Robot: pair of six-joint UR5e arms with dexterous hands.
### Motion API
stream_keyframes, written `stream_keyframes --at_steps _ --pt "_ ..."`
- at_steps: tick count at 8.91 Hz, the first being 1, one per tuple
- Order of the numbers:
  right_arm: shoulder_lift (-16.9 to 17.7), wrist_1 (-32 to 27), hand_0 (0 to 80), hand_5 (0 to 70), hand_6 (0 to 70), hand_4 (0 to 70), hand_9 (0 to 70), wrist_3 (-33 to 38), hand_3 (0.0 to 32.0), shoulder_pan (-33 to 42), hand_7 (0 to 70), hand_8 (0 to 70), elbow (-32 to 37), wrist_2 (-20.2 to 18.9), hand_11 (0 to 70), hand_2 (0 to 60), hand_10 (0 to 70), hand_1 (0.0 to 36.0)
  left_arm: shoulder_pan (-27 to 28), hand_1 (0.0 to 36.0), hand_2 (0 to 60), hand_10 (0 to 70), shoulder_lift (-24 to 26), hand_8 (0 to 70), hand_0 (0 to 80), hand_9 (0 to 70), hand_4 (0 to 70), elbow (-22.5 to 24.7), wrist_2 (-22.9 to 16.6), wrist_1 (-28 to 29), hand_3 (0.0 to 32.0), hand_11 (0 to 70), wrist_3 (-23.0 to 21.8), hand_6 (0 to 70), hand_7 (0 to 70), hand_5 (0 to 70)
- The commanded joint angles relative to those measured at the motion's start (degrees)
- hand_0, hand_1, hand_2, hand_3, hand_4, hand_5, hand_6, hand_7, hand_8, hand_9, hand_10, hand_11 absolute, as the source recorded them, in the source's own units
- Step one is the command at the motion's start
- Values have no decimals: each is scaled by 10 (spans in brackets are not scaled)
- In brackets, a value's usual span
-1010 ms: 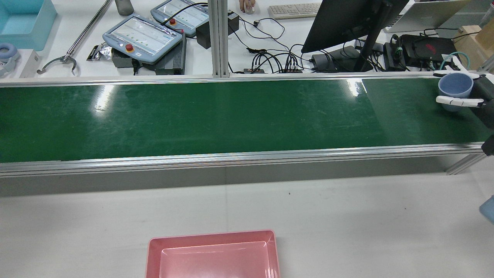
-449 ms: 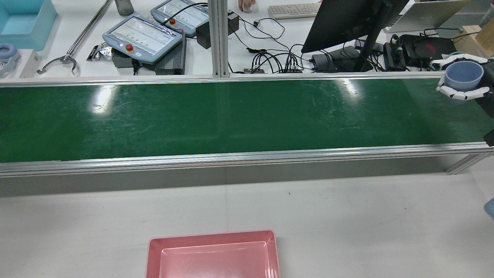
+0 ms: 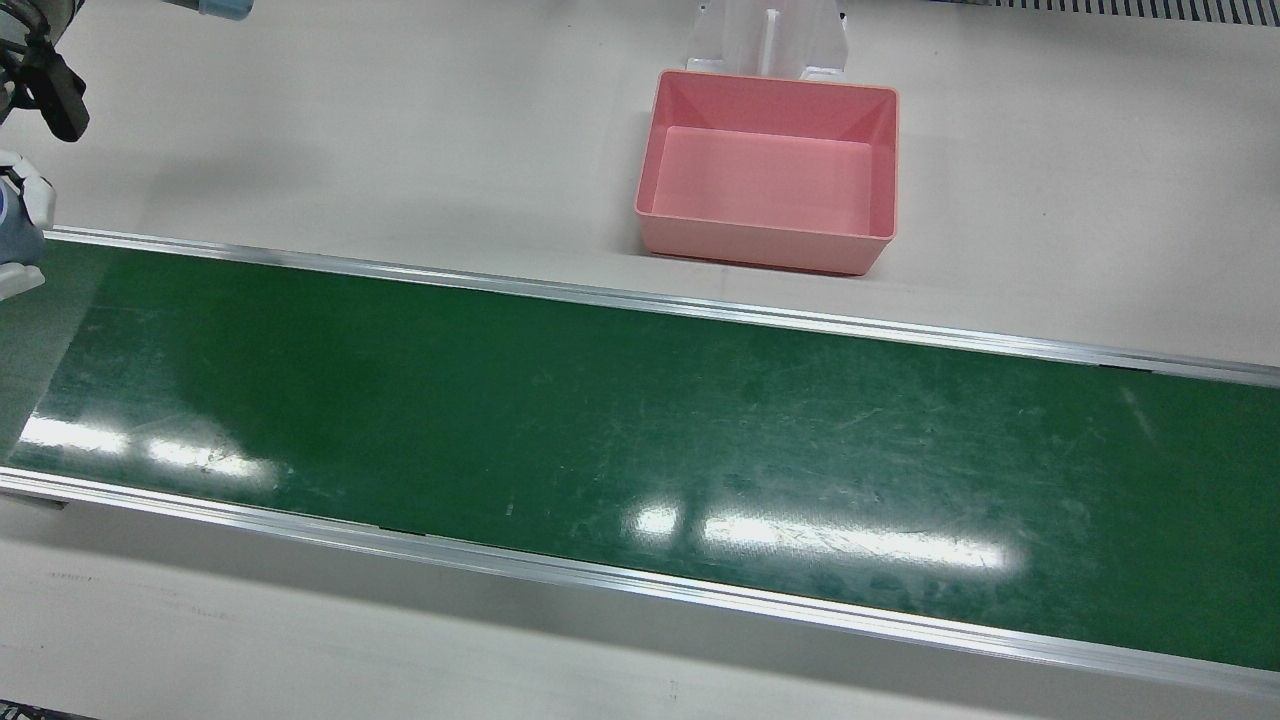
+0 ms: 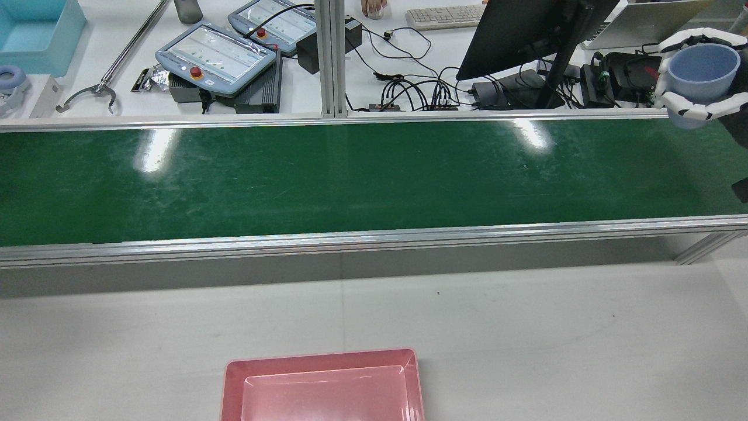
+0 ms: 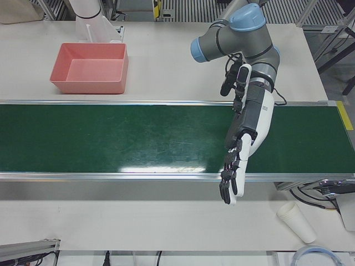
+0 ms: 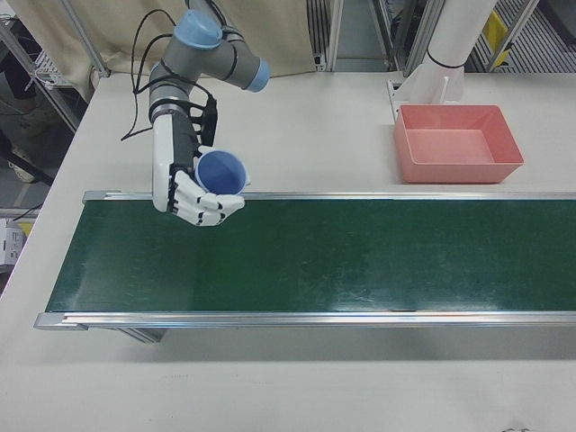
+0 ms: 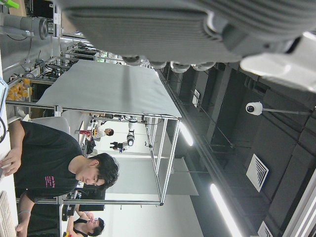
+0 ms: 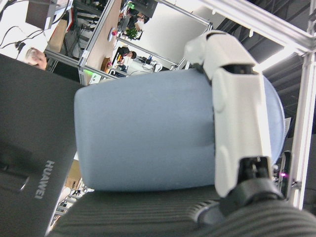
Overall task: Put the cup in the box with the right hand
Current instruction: 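Lift the cup off the conveyor with the right hand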
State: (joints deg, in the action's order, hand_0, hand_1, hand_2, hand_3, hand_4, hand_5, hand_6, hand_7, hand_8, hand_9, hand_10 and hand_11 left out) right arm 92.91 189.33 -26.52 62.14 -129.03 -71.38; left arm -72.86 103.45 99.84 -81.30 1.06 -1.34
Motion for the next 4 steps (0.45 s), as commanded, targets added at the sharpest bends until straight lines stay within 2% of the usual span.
stream_keyframes --at_steps 1,2,3,4 --pt "-108 89 784 302 498 79 700 -37 0 -160 700 700 -54 7 700 600 547 360 0 0 0 0 0 0 0 0 0 0 0 0 0 0 0 0 0 0" --pt "-120 90 738 300 496 60 700 -67 0 -224 700 700 -72 24 700 600 540 360 0 0 0 0 0 0 0 0 0 0 0 0 0 0 0 0 0 0" --pt "-121 91 788 300 494 82 700 -102 0 -284 700 700 -96 50 700 600 543 360 0 0 0 0 0 0 0 0 0 0 -1 0 0 0 0 0 0 0" --pt "-121 92 793 298 492 89 700 -145 0 -354 700 700 -111 63 700 600 542 360 0 0 0 0 0 0 0 0 0 -1 -1 0 0 0 0 0 0 0"
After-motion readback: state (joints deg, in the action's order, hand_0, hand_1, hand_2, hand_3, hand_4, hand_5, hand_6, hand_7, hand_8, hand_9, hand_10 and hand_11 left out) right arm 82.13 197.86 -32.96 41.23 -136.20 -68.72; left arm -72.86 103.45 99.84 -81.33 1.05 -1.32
